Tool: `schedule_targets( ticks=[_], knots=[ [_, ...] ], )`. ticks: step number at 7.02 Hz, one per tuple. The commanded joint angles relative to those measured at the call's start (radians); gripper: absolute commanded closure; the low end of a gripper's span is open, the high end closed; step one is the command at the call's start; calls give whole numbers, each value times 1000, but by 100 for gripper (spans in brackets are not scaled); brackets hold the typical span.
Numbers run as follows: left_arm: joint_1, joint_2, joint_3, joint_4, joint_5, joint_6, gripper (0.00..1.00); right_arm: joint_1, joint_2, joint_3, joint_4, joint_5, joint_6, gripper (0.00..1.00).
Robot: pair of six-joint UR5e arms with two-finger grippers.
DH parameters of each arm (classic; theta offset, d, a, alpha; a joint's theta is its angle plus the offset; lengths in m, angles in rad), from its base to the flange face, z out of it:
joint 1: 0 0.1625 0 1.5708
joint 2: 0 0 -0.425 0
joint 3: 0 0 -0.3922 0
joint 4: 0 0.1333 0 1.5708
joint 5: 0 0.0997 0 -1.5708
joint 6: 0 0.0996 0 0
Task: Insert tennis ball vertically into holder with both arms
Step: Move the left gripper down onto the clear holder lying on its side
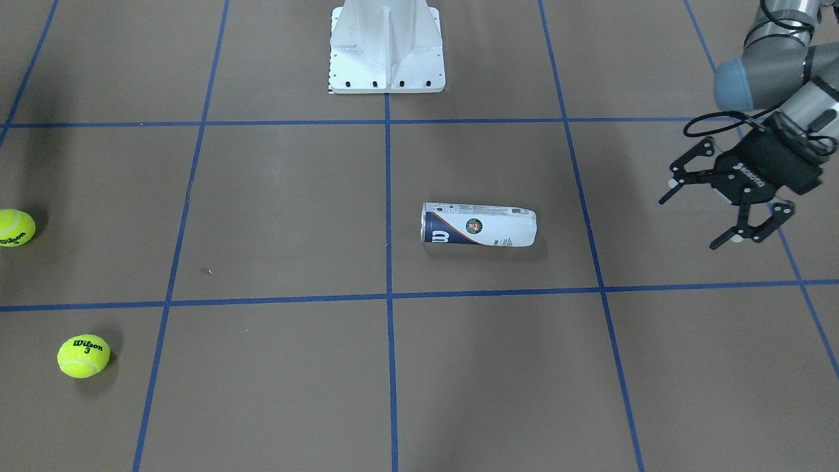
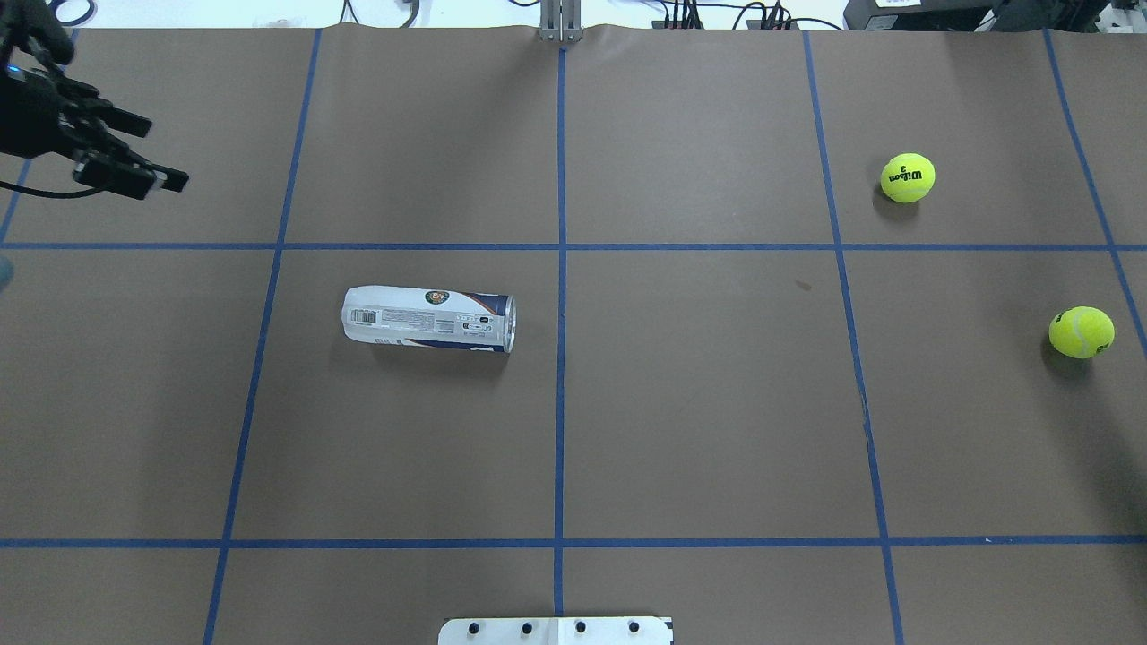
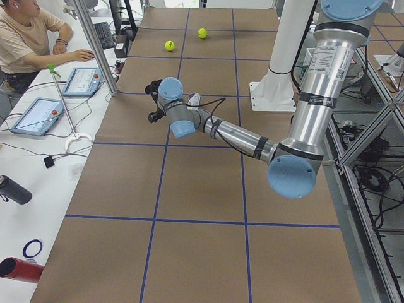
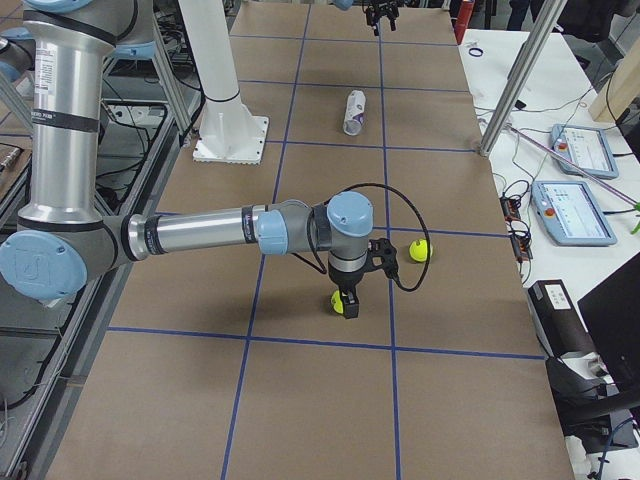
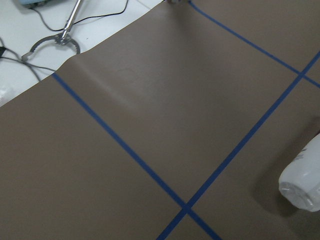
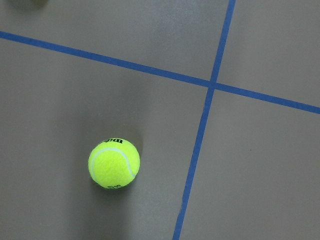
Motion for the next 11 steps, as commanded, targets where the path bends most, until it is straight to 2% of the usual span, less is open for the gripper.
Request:
schedule_targets(
  ticks=[1, 2, 4, 5, 6, 7, 9, 11],
  knots=[
    [157, -131, 28, 1, 23, 1, 1, 0, 3, 0, 48, -2, 0, 0],
    [215, -163, 33, 3, 24, 1, 1, 0, 0, -17, 167, -6, 1, 0],
    [269, -220, 30, 76, 26, 53, 1, 1, -8, -66, 200, -2, 1, 0],
    [294, -290, 30, 210, 41, 117, 1, 1, -11, -77, 203, 6, 0, 0],
    [350, -349, 32, 301, 131, 170, 1, 1, -14, -83, 203, 10, 1, 0],
    [413, -370, 38, 316, 256, 243, 1, 1, -14, -85, 201, 10, 6, 0],
    [427, -384, 100, 316, 288, 387, 1, 1, -8, -80, 201, 10, 30, 0],
    [430, -374, 122, 316, 288, 468, 1, 0, -1, -72, 203, 24, 147, 0]
  ],
)
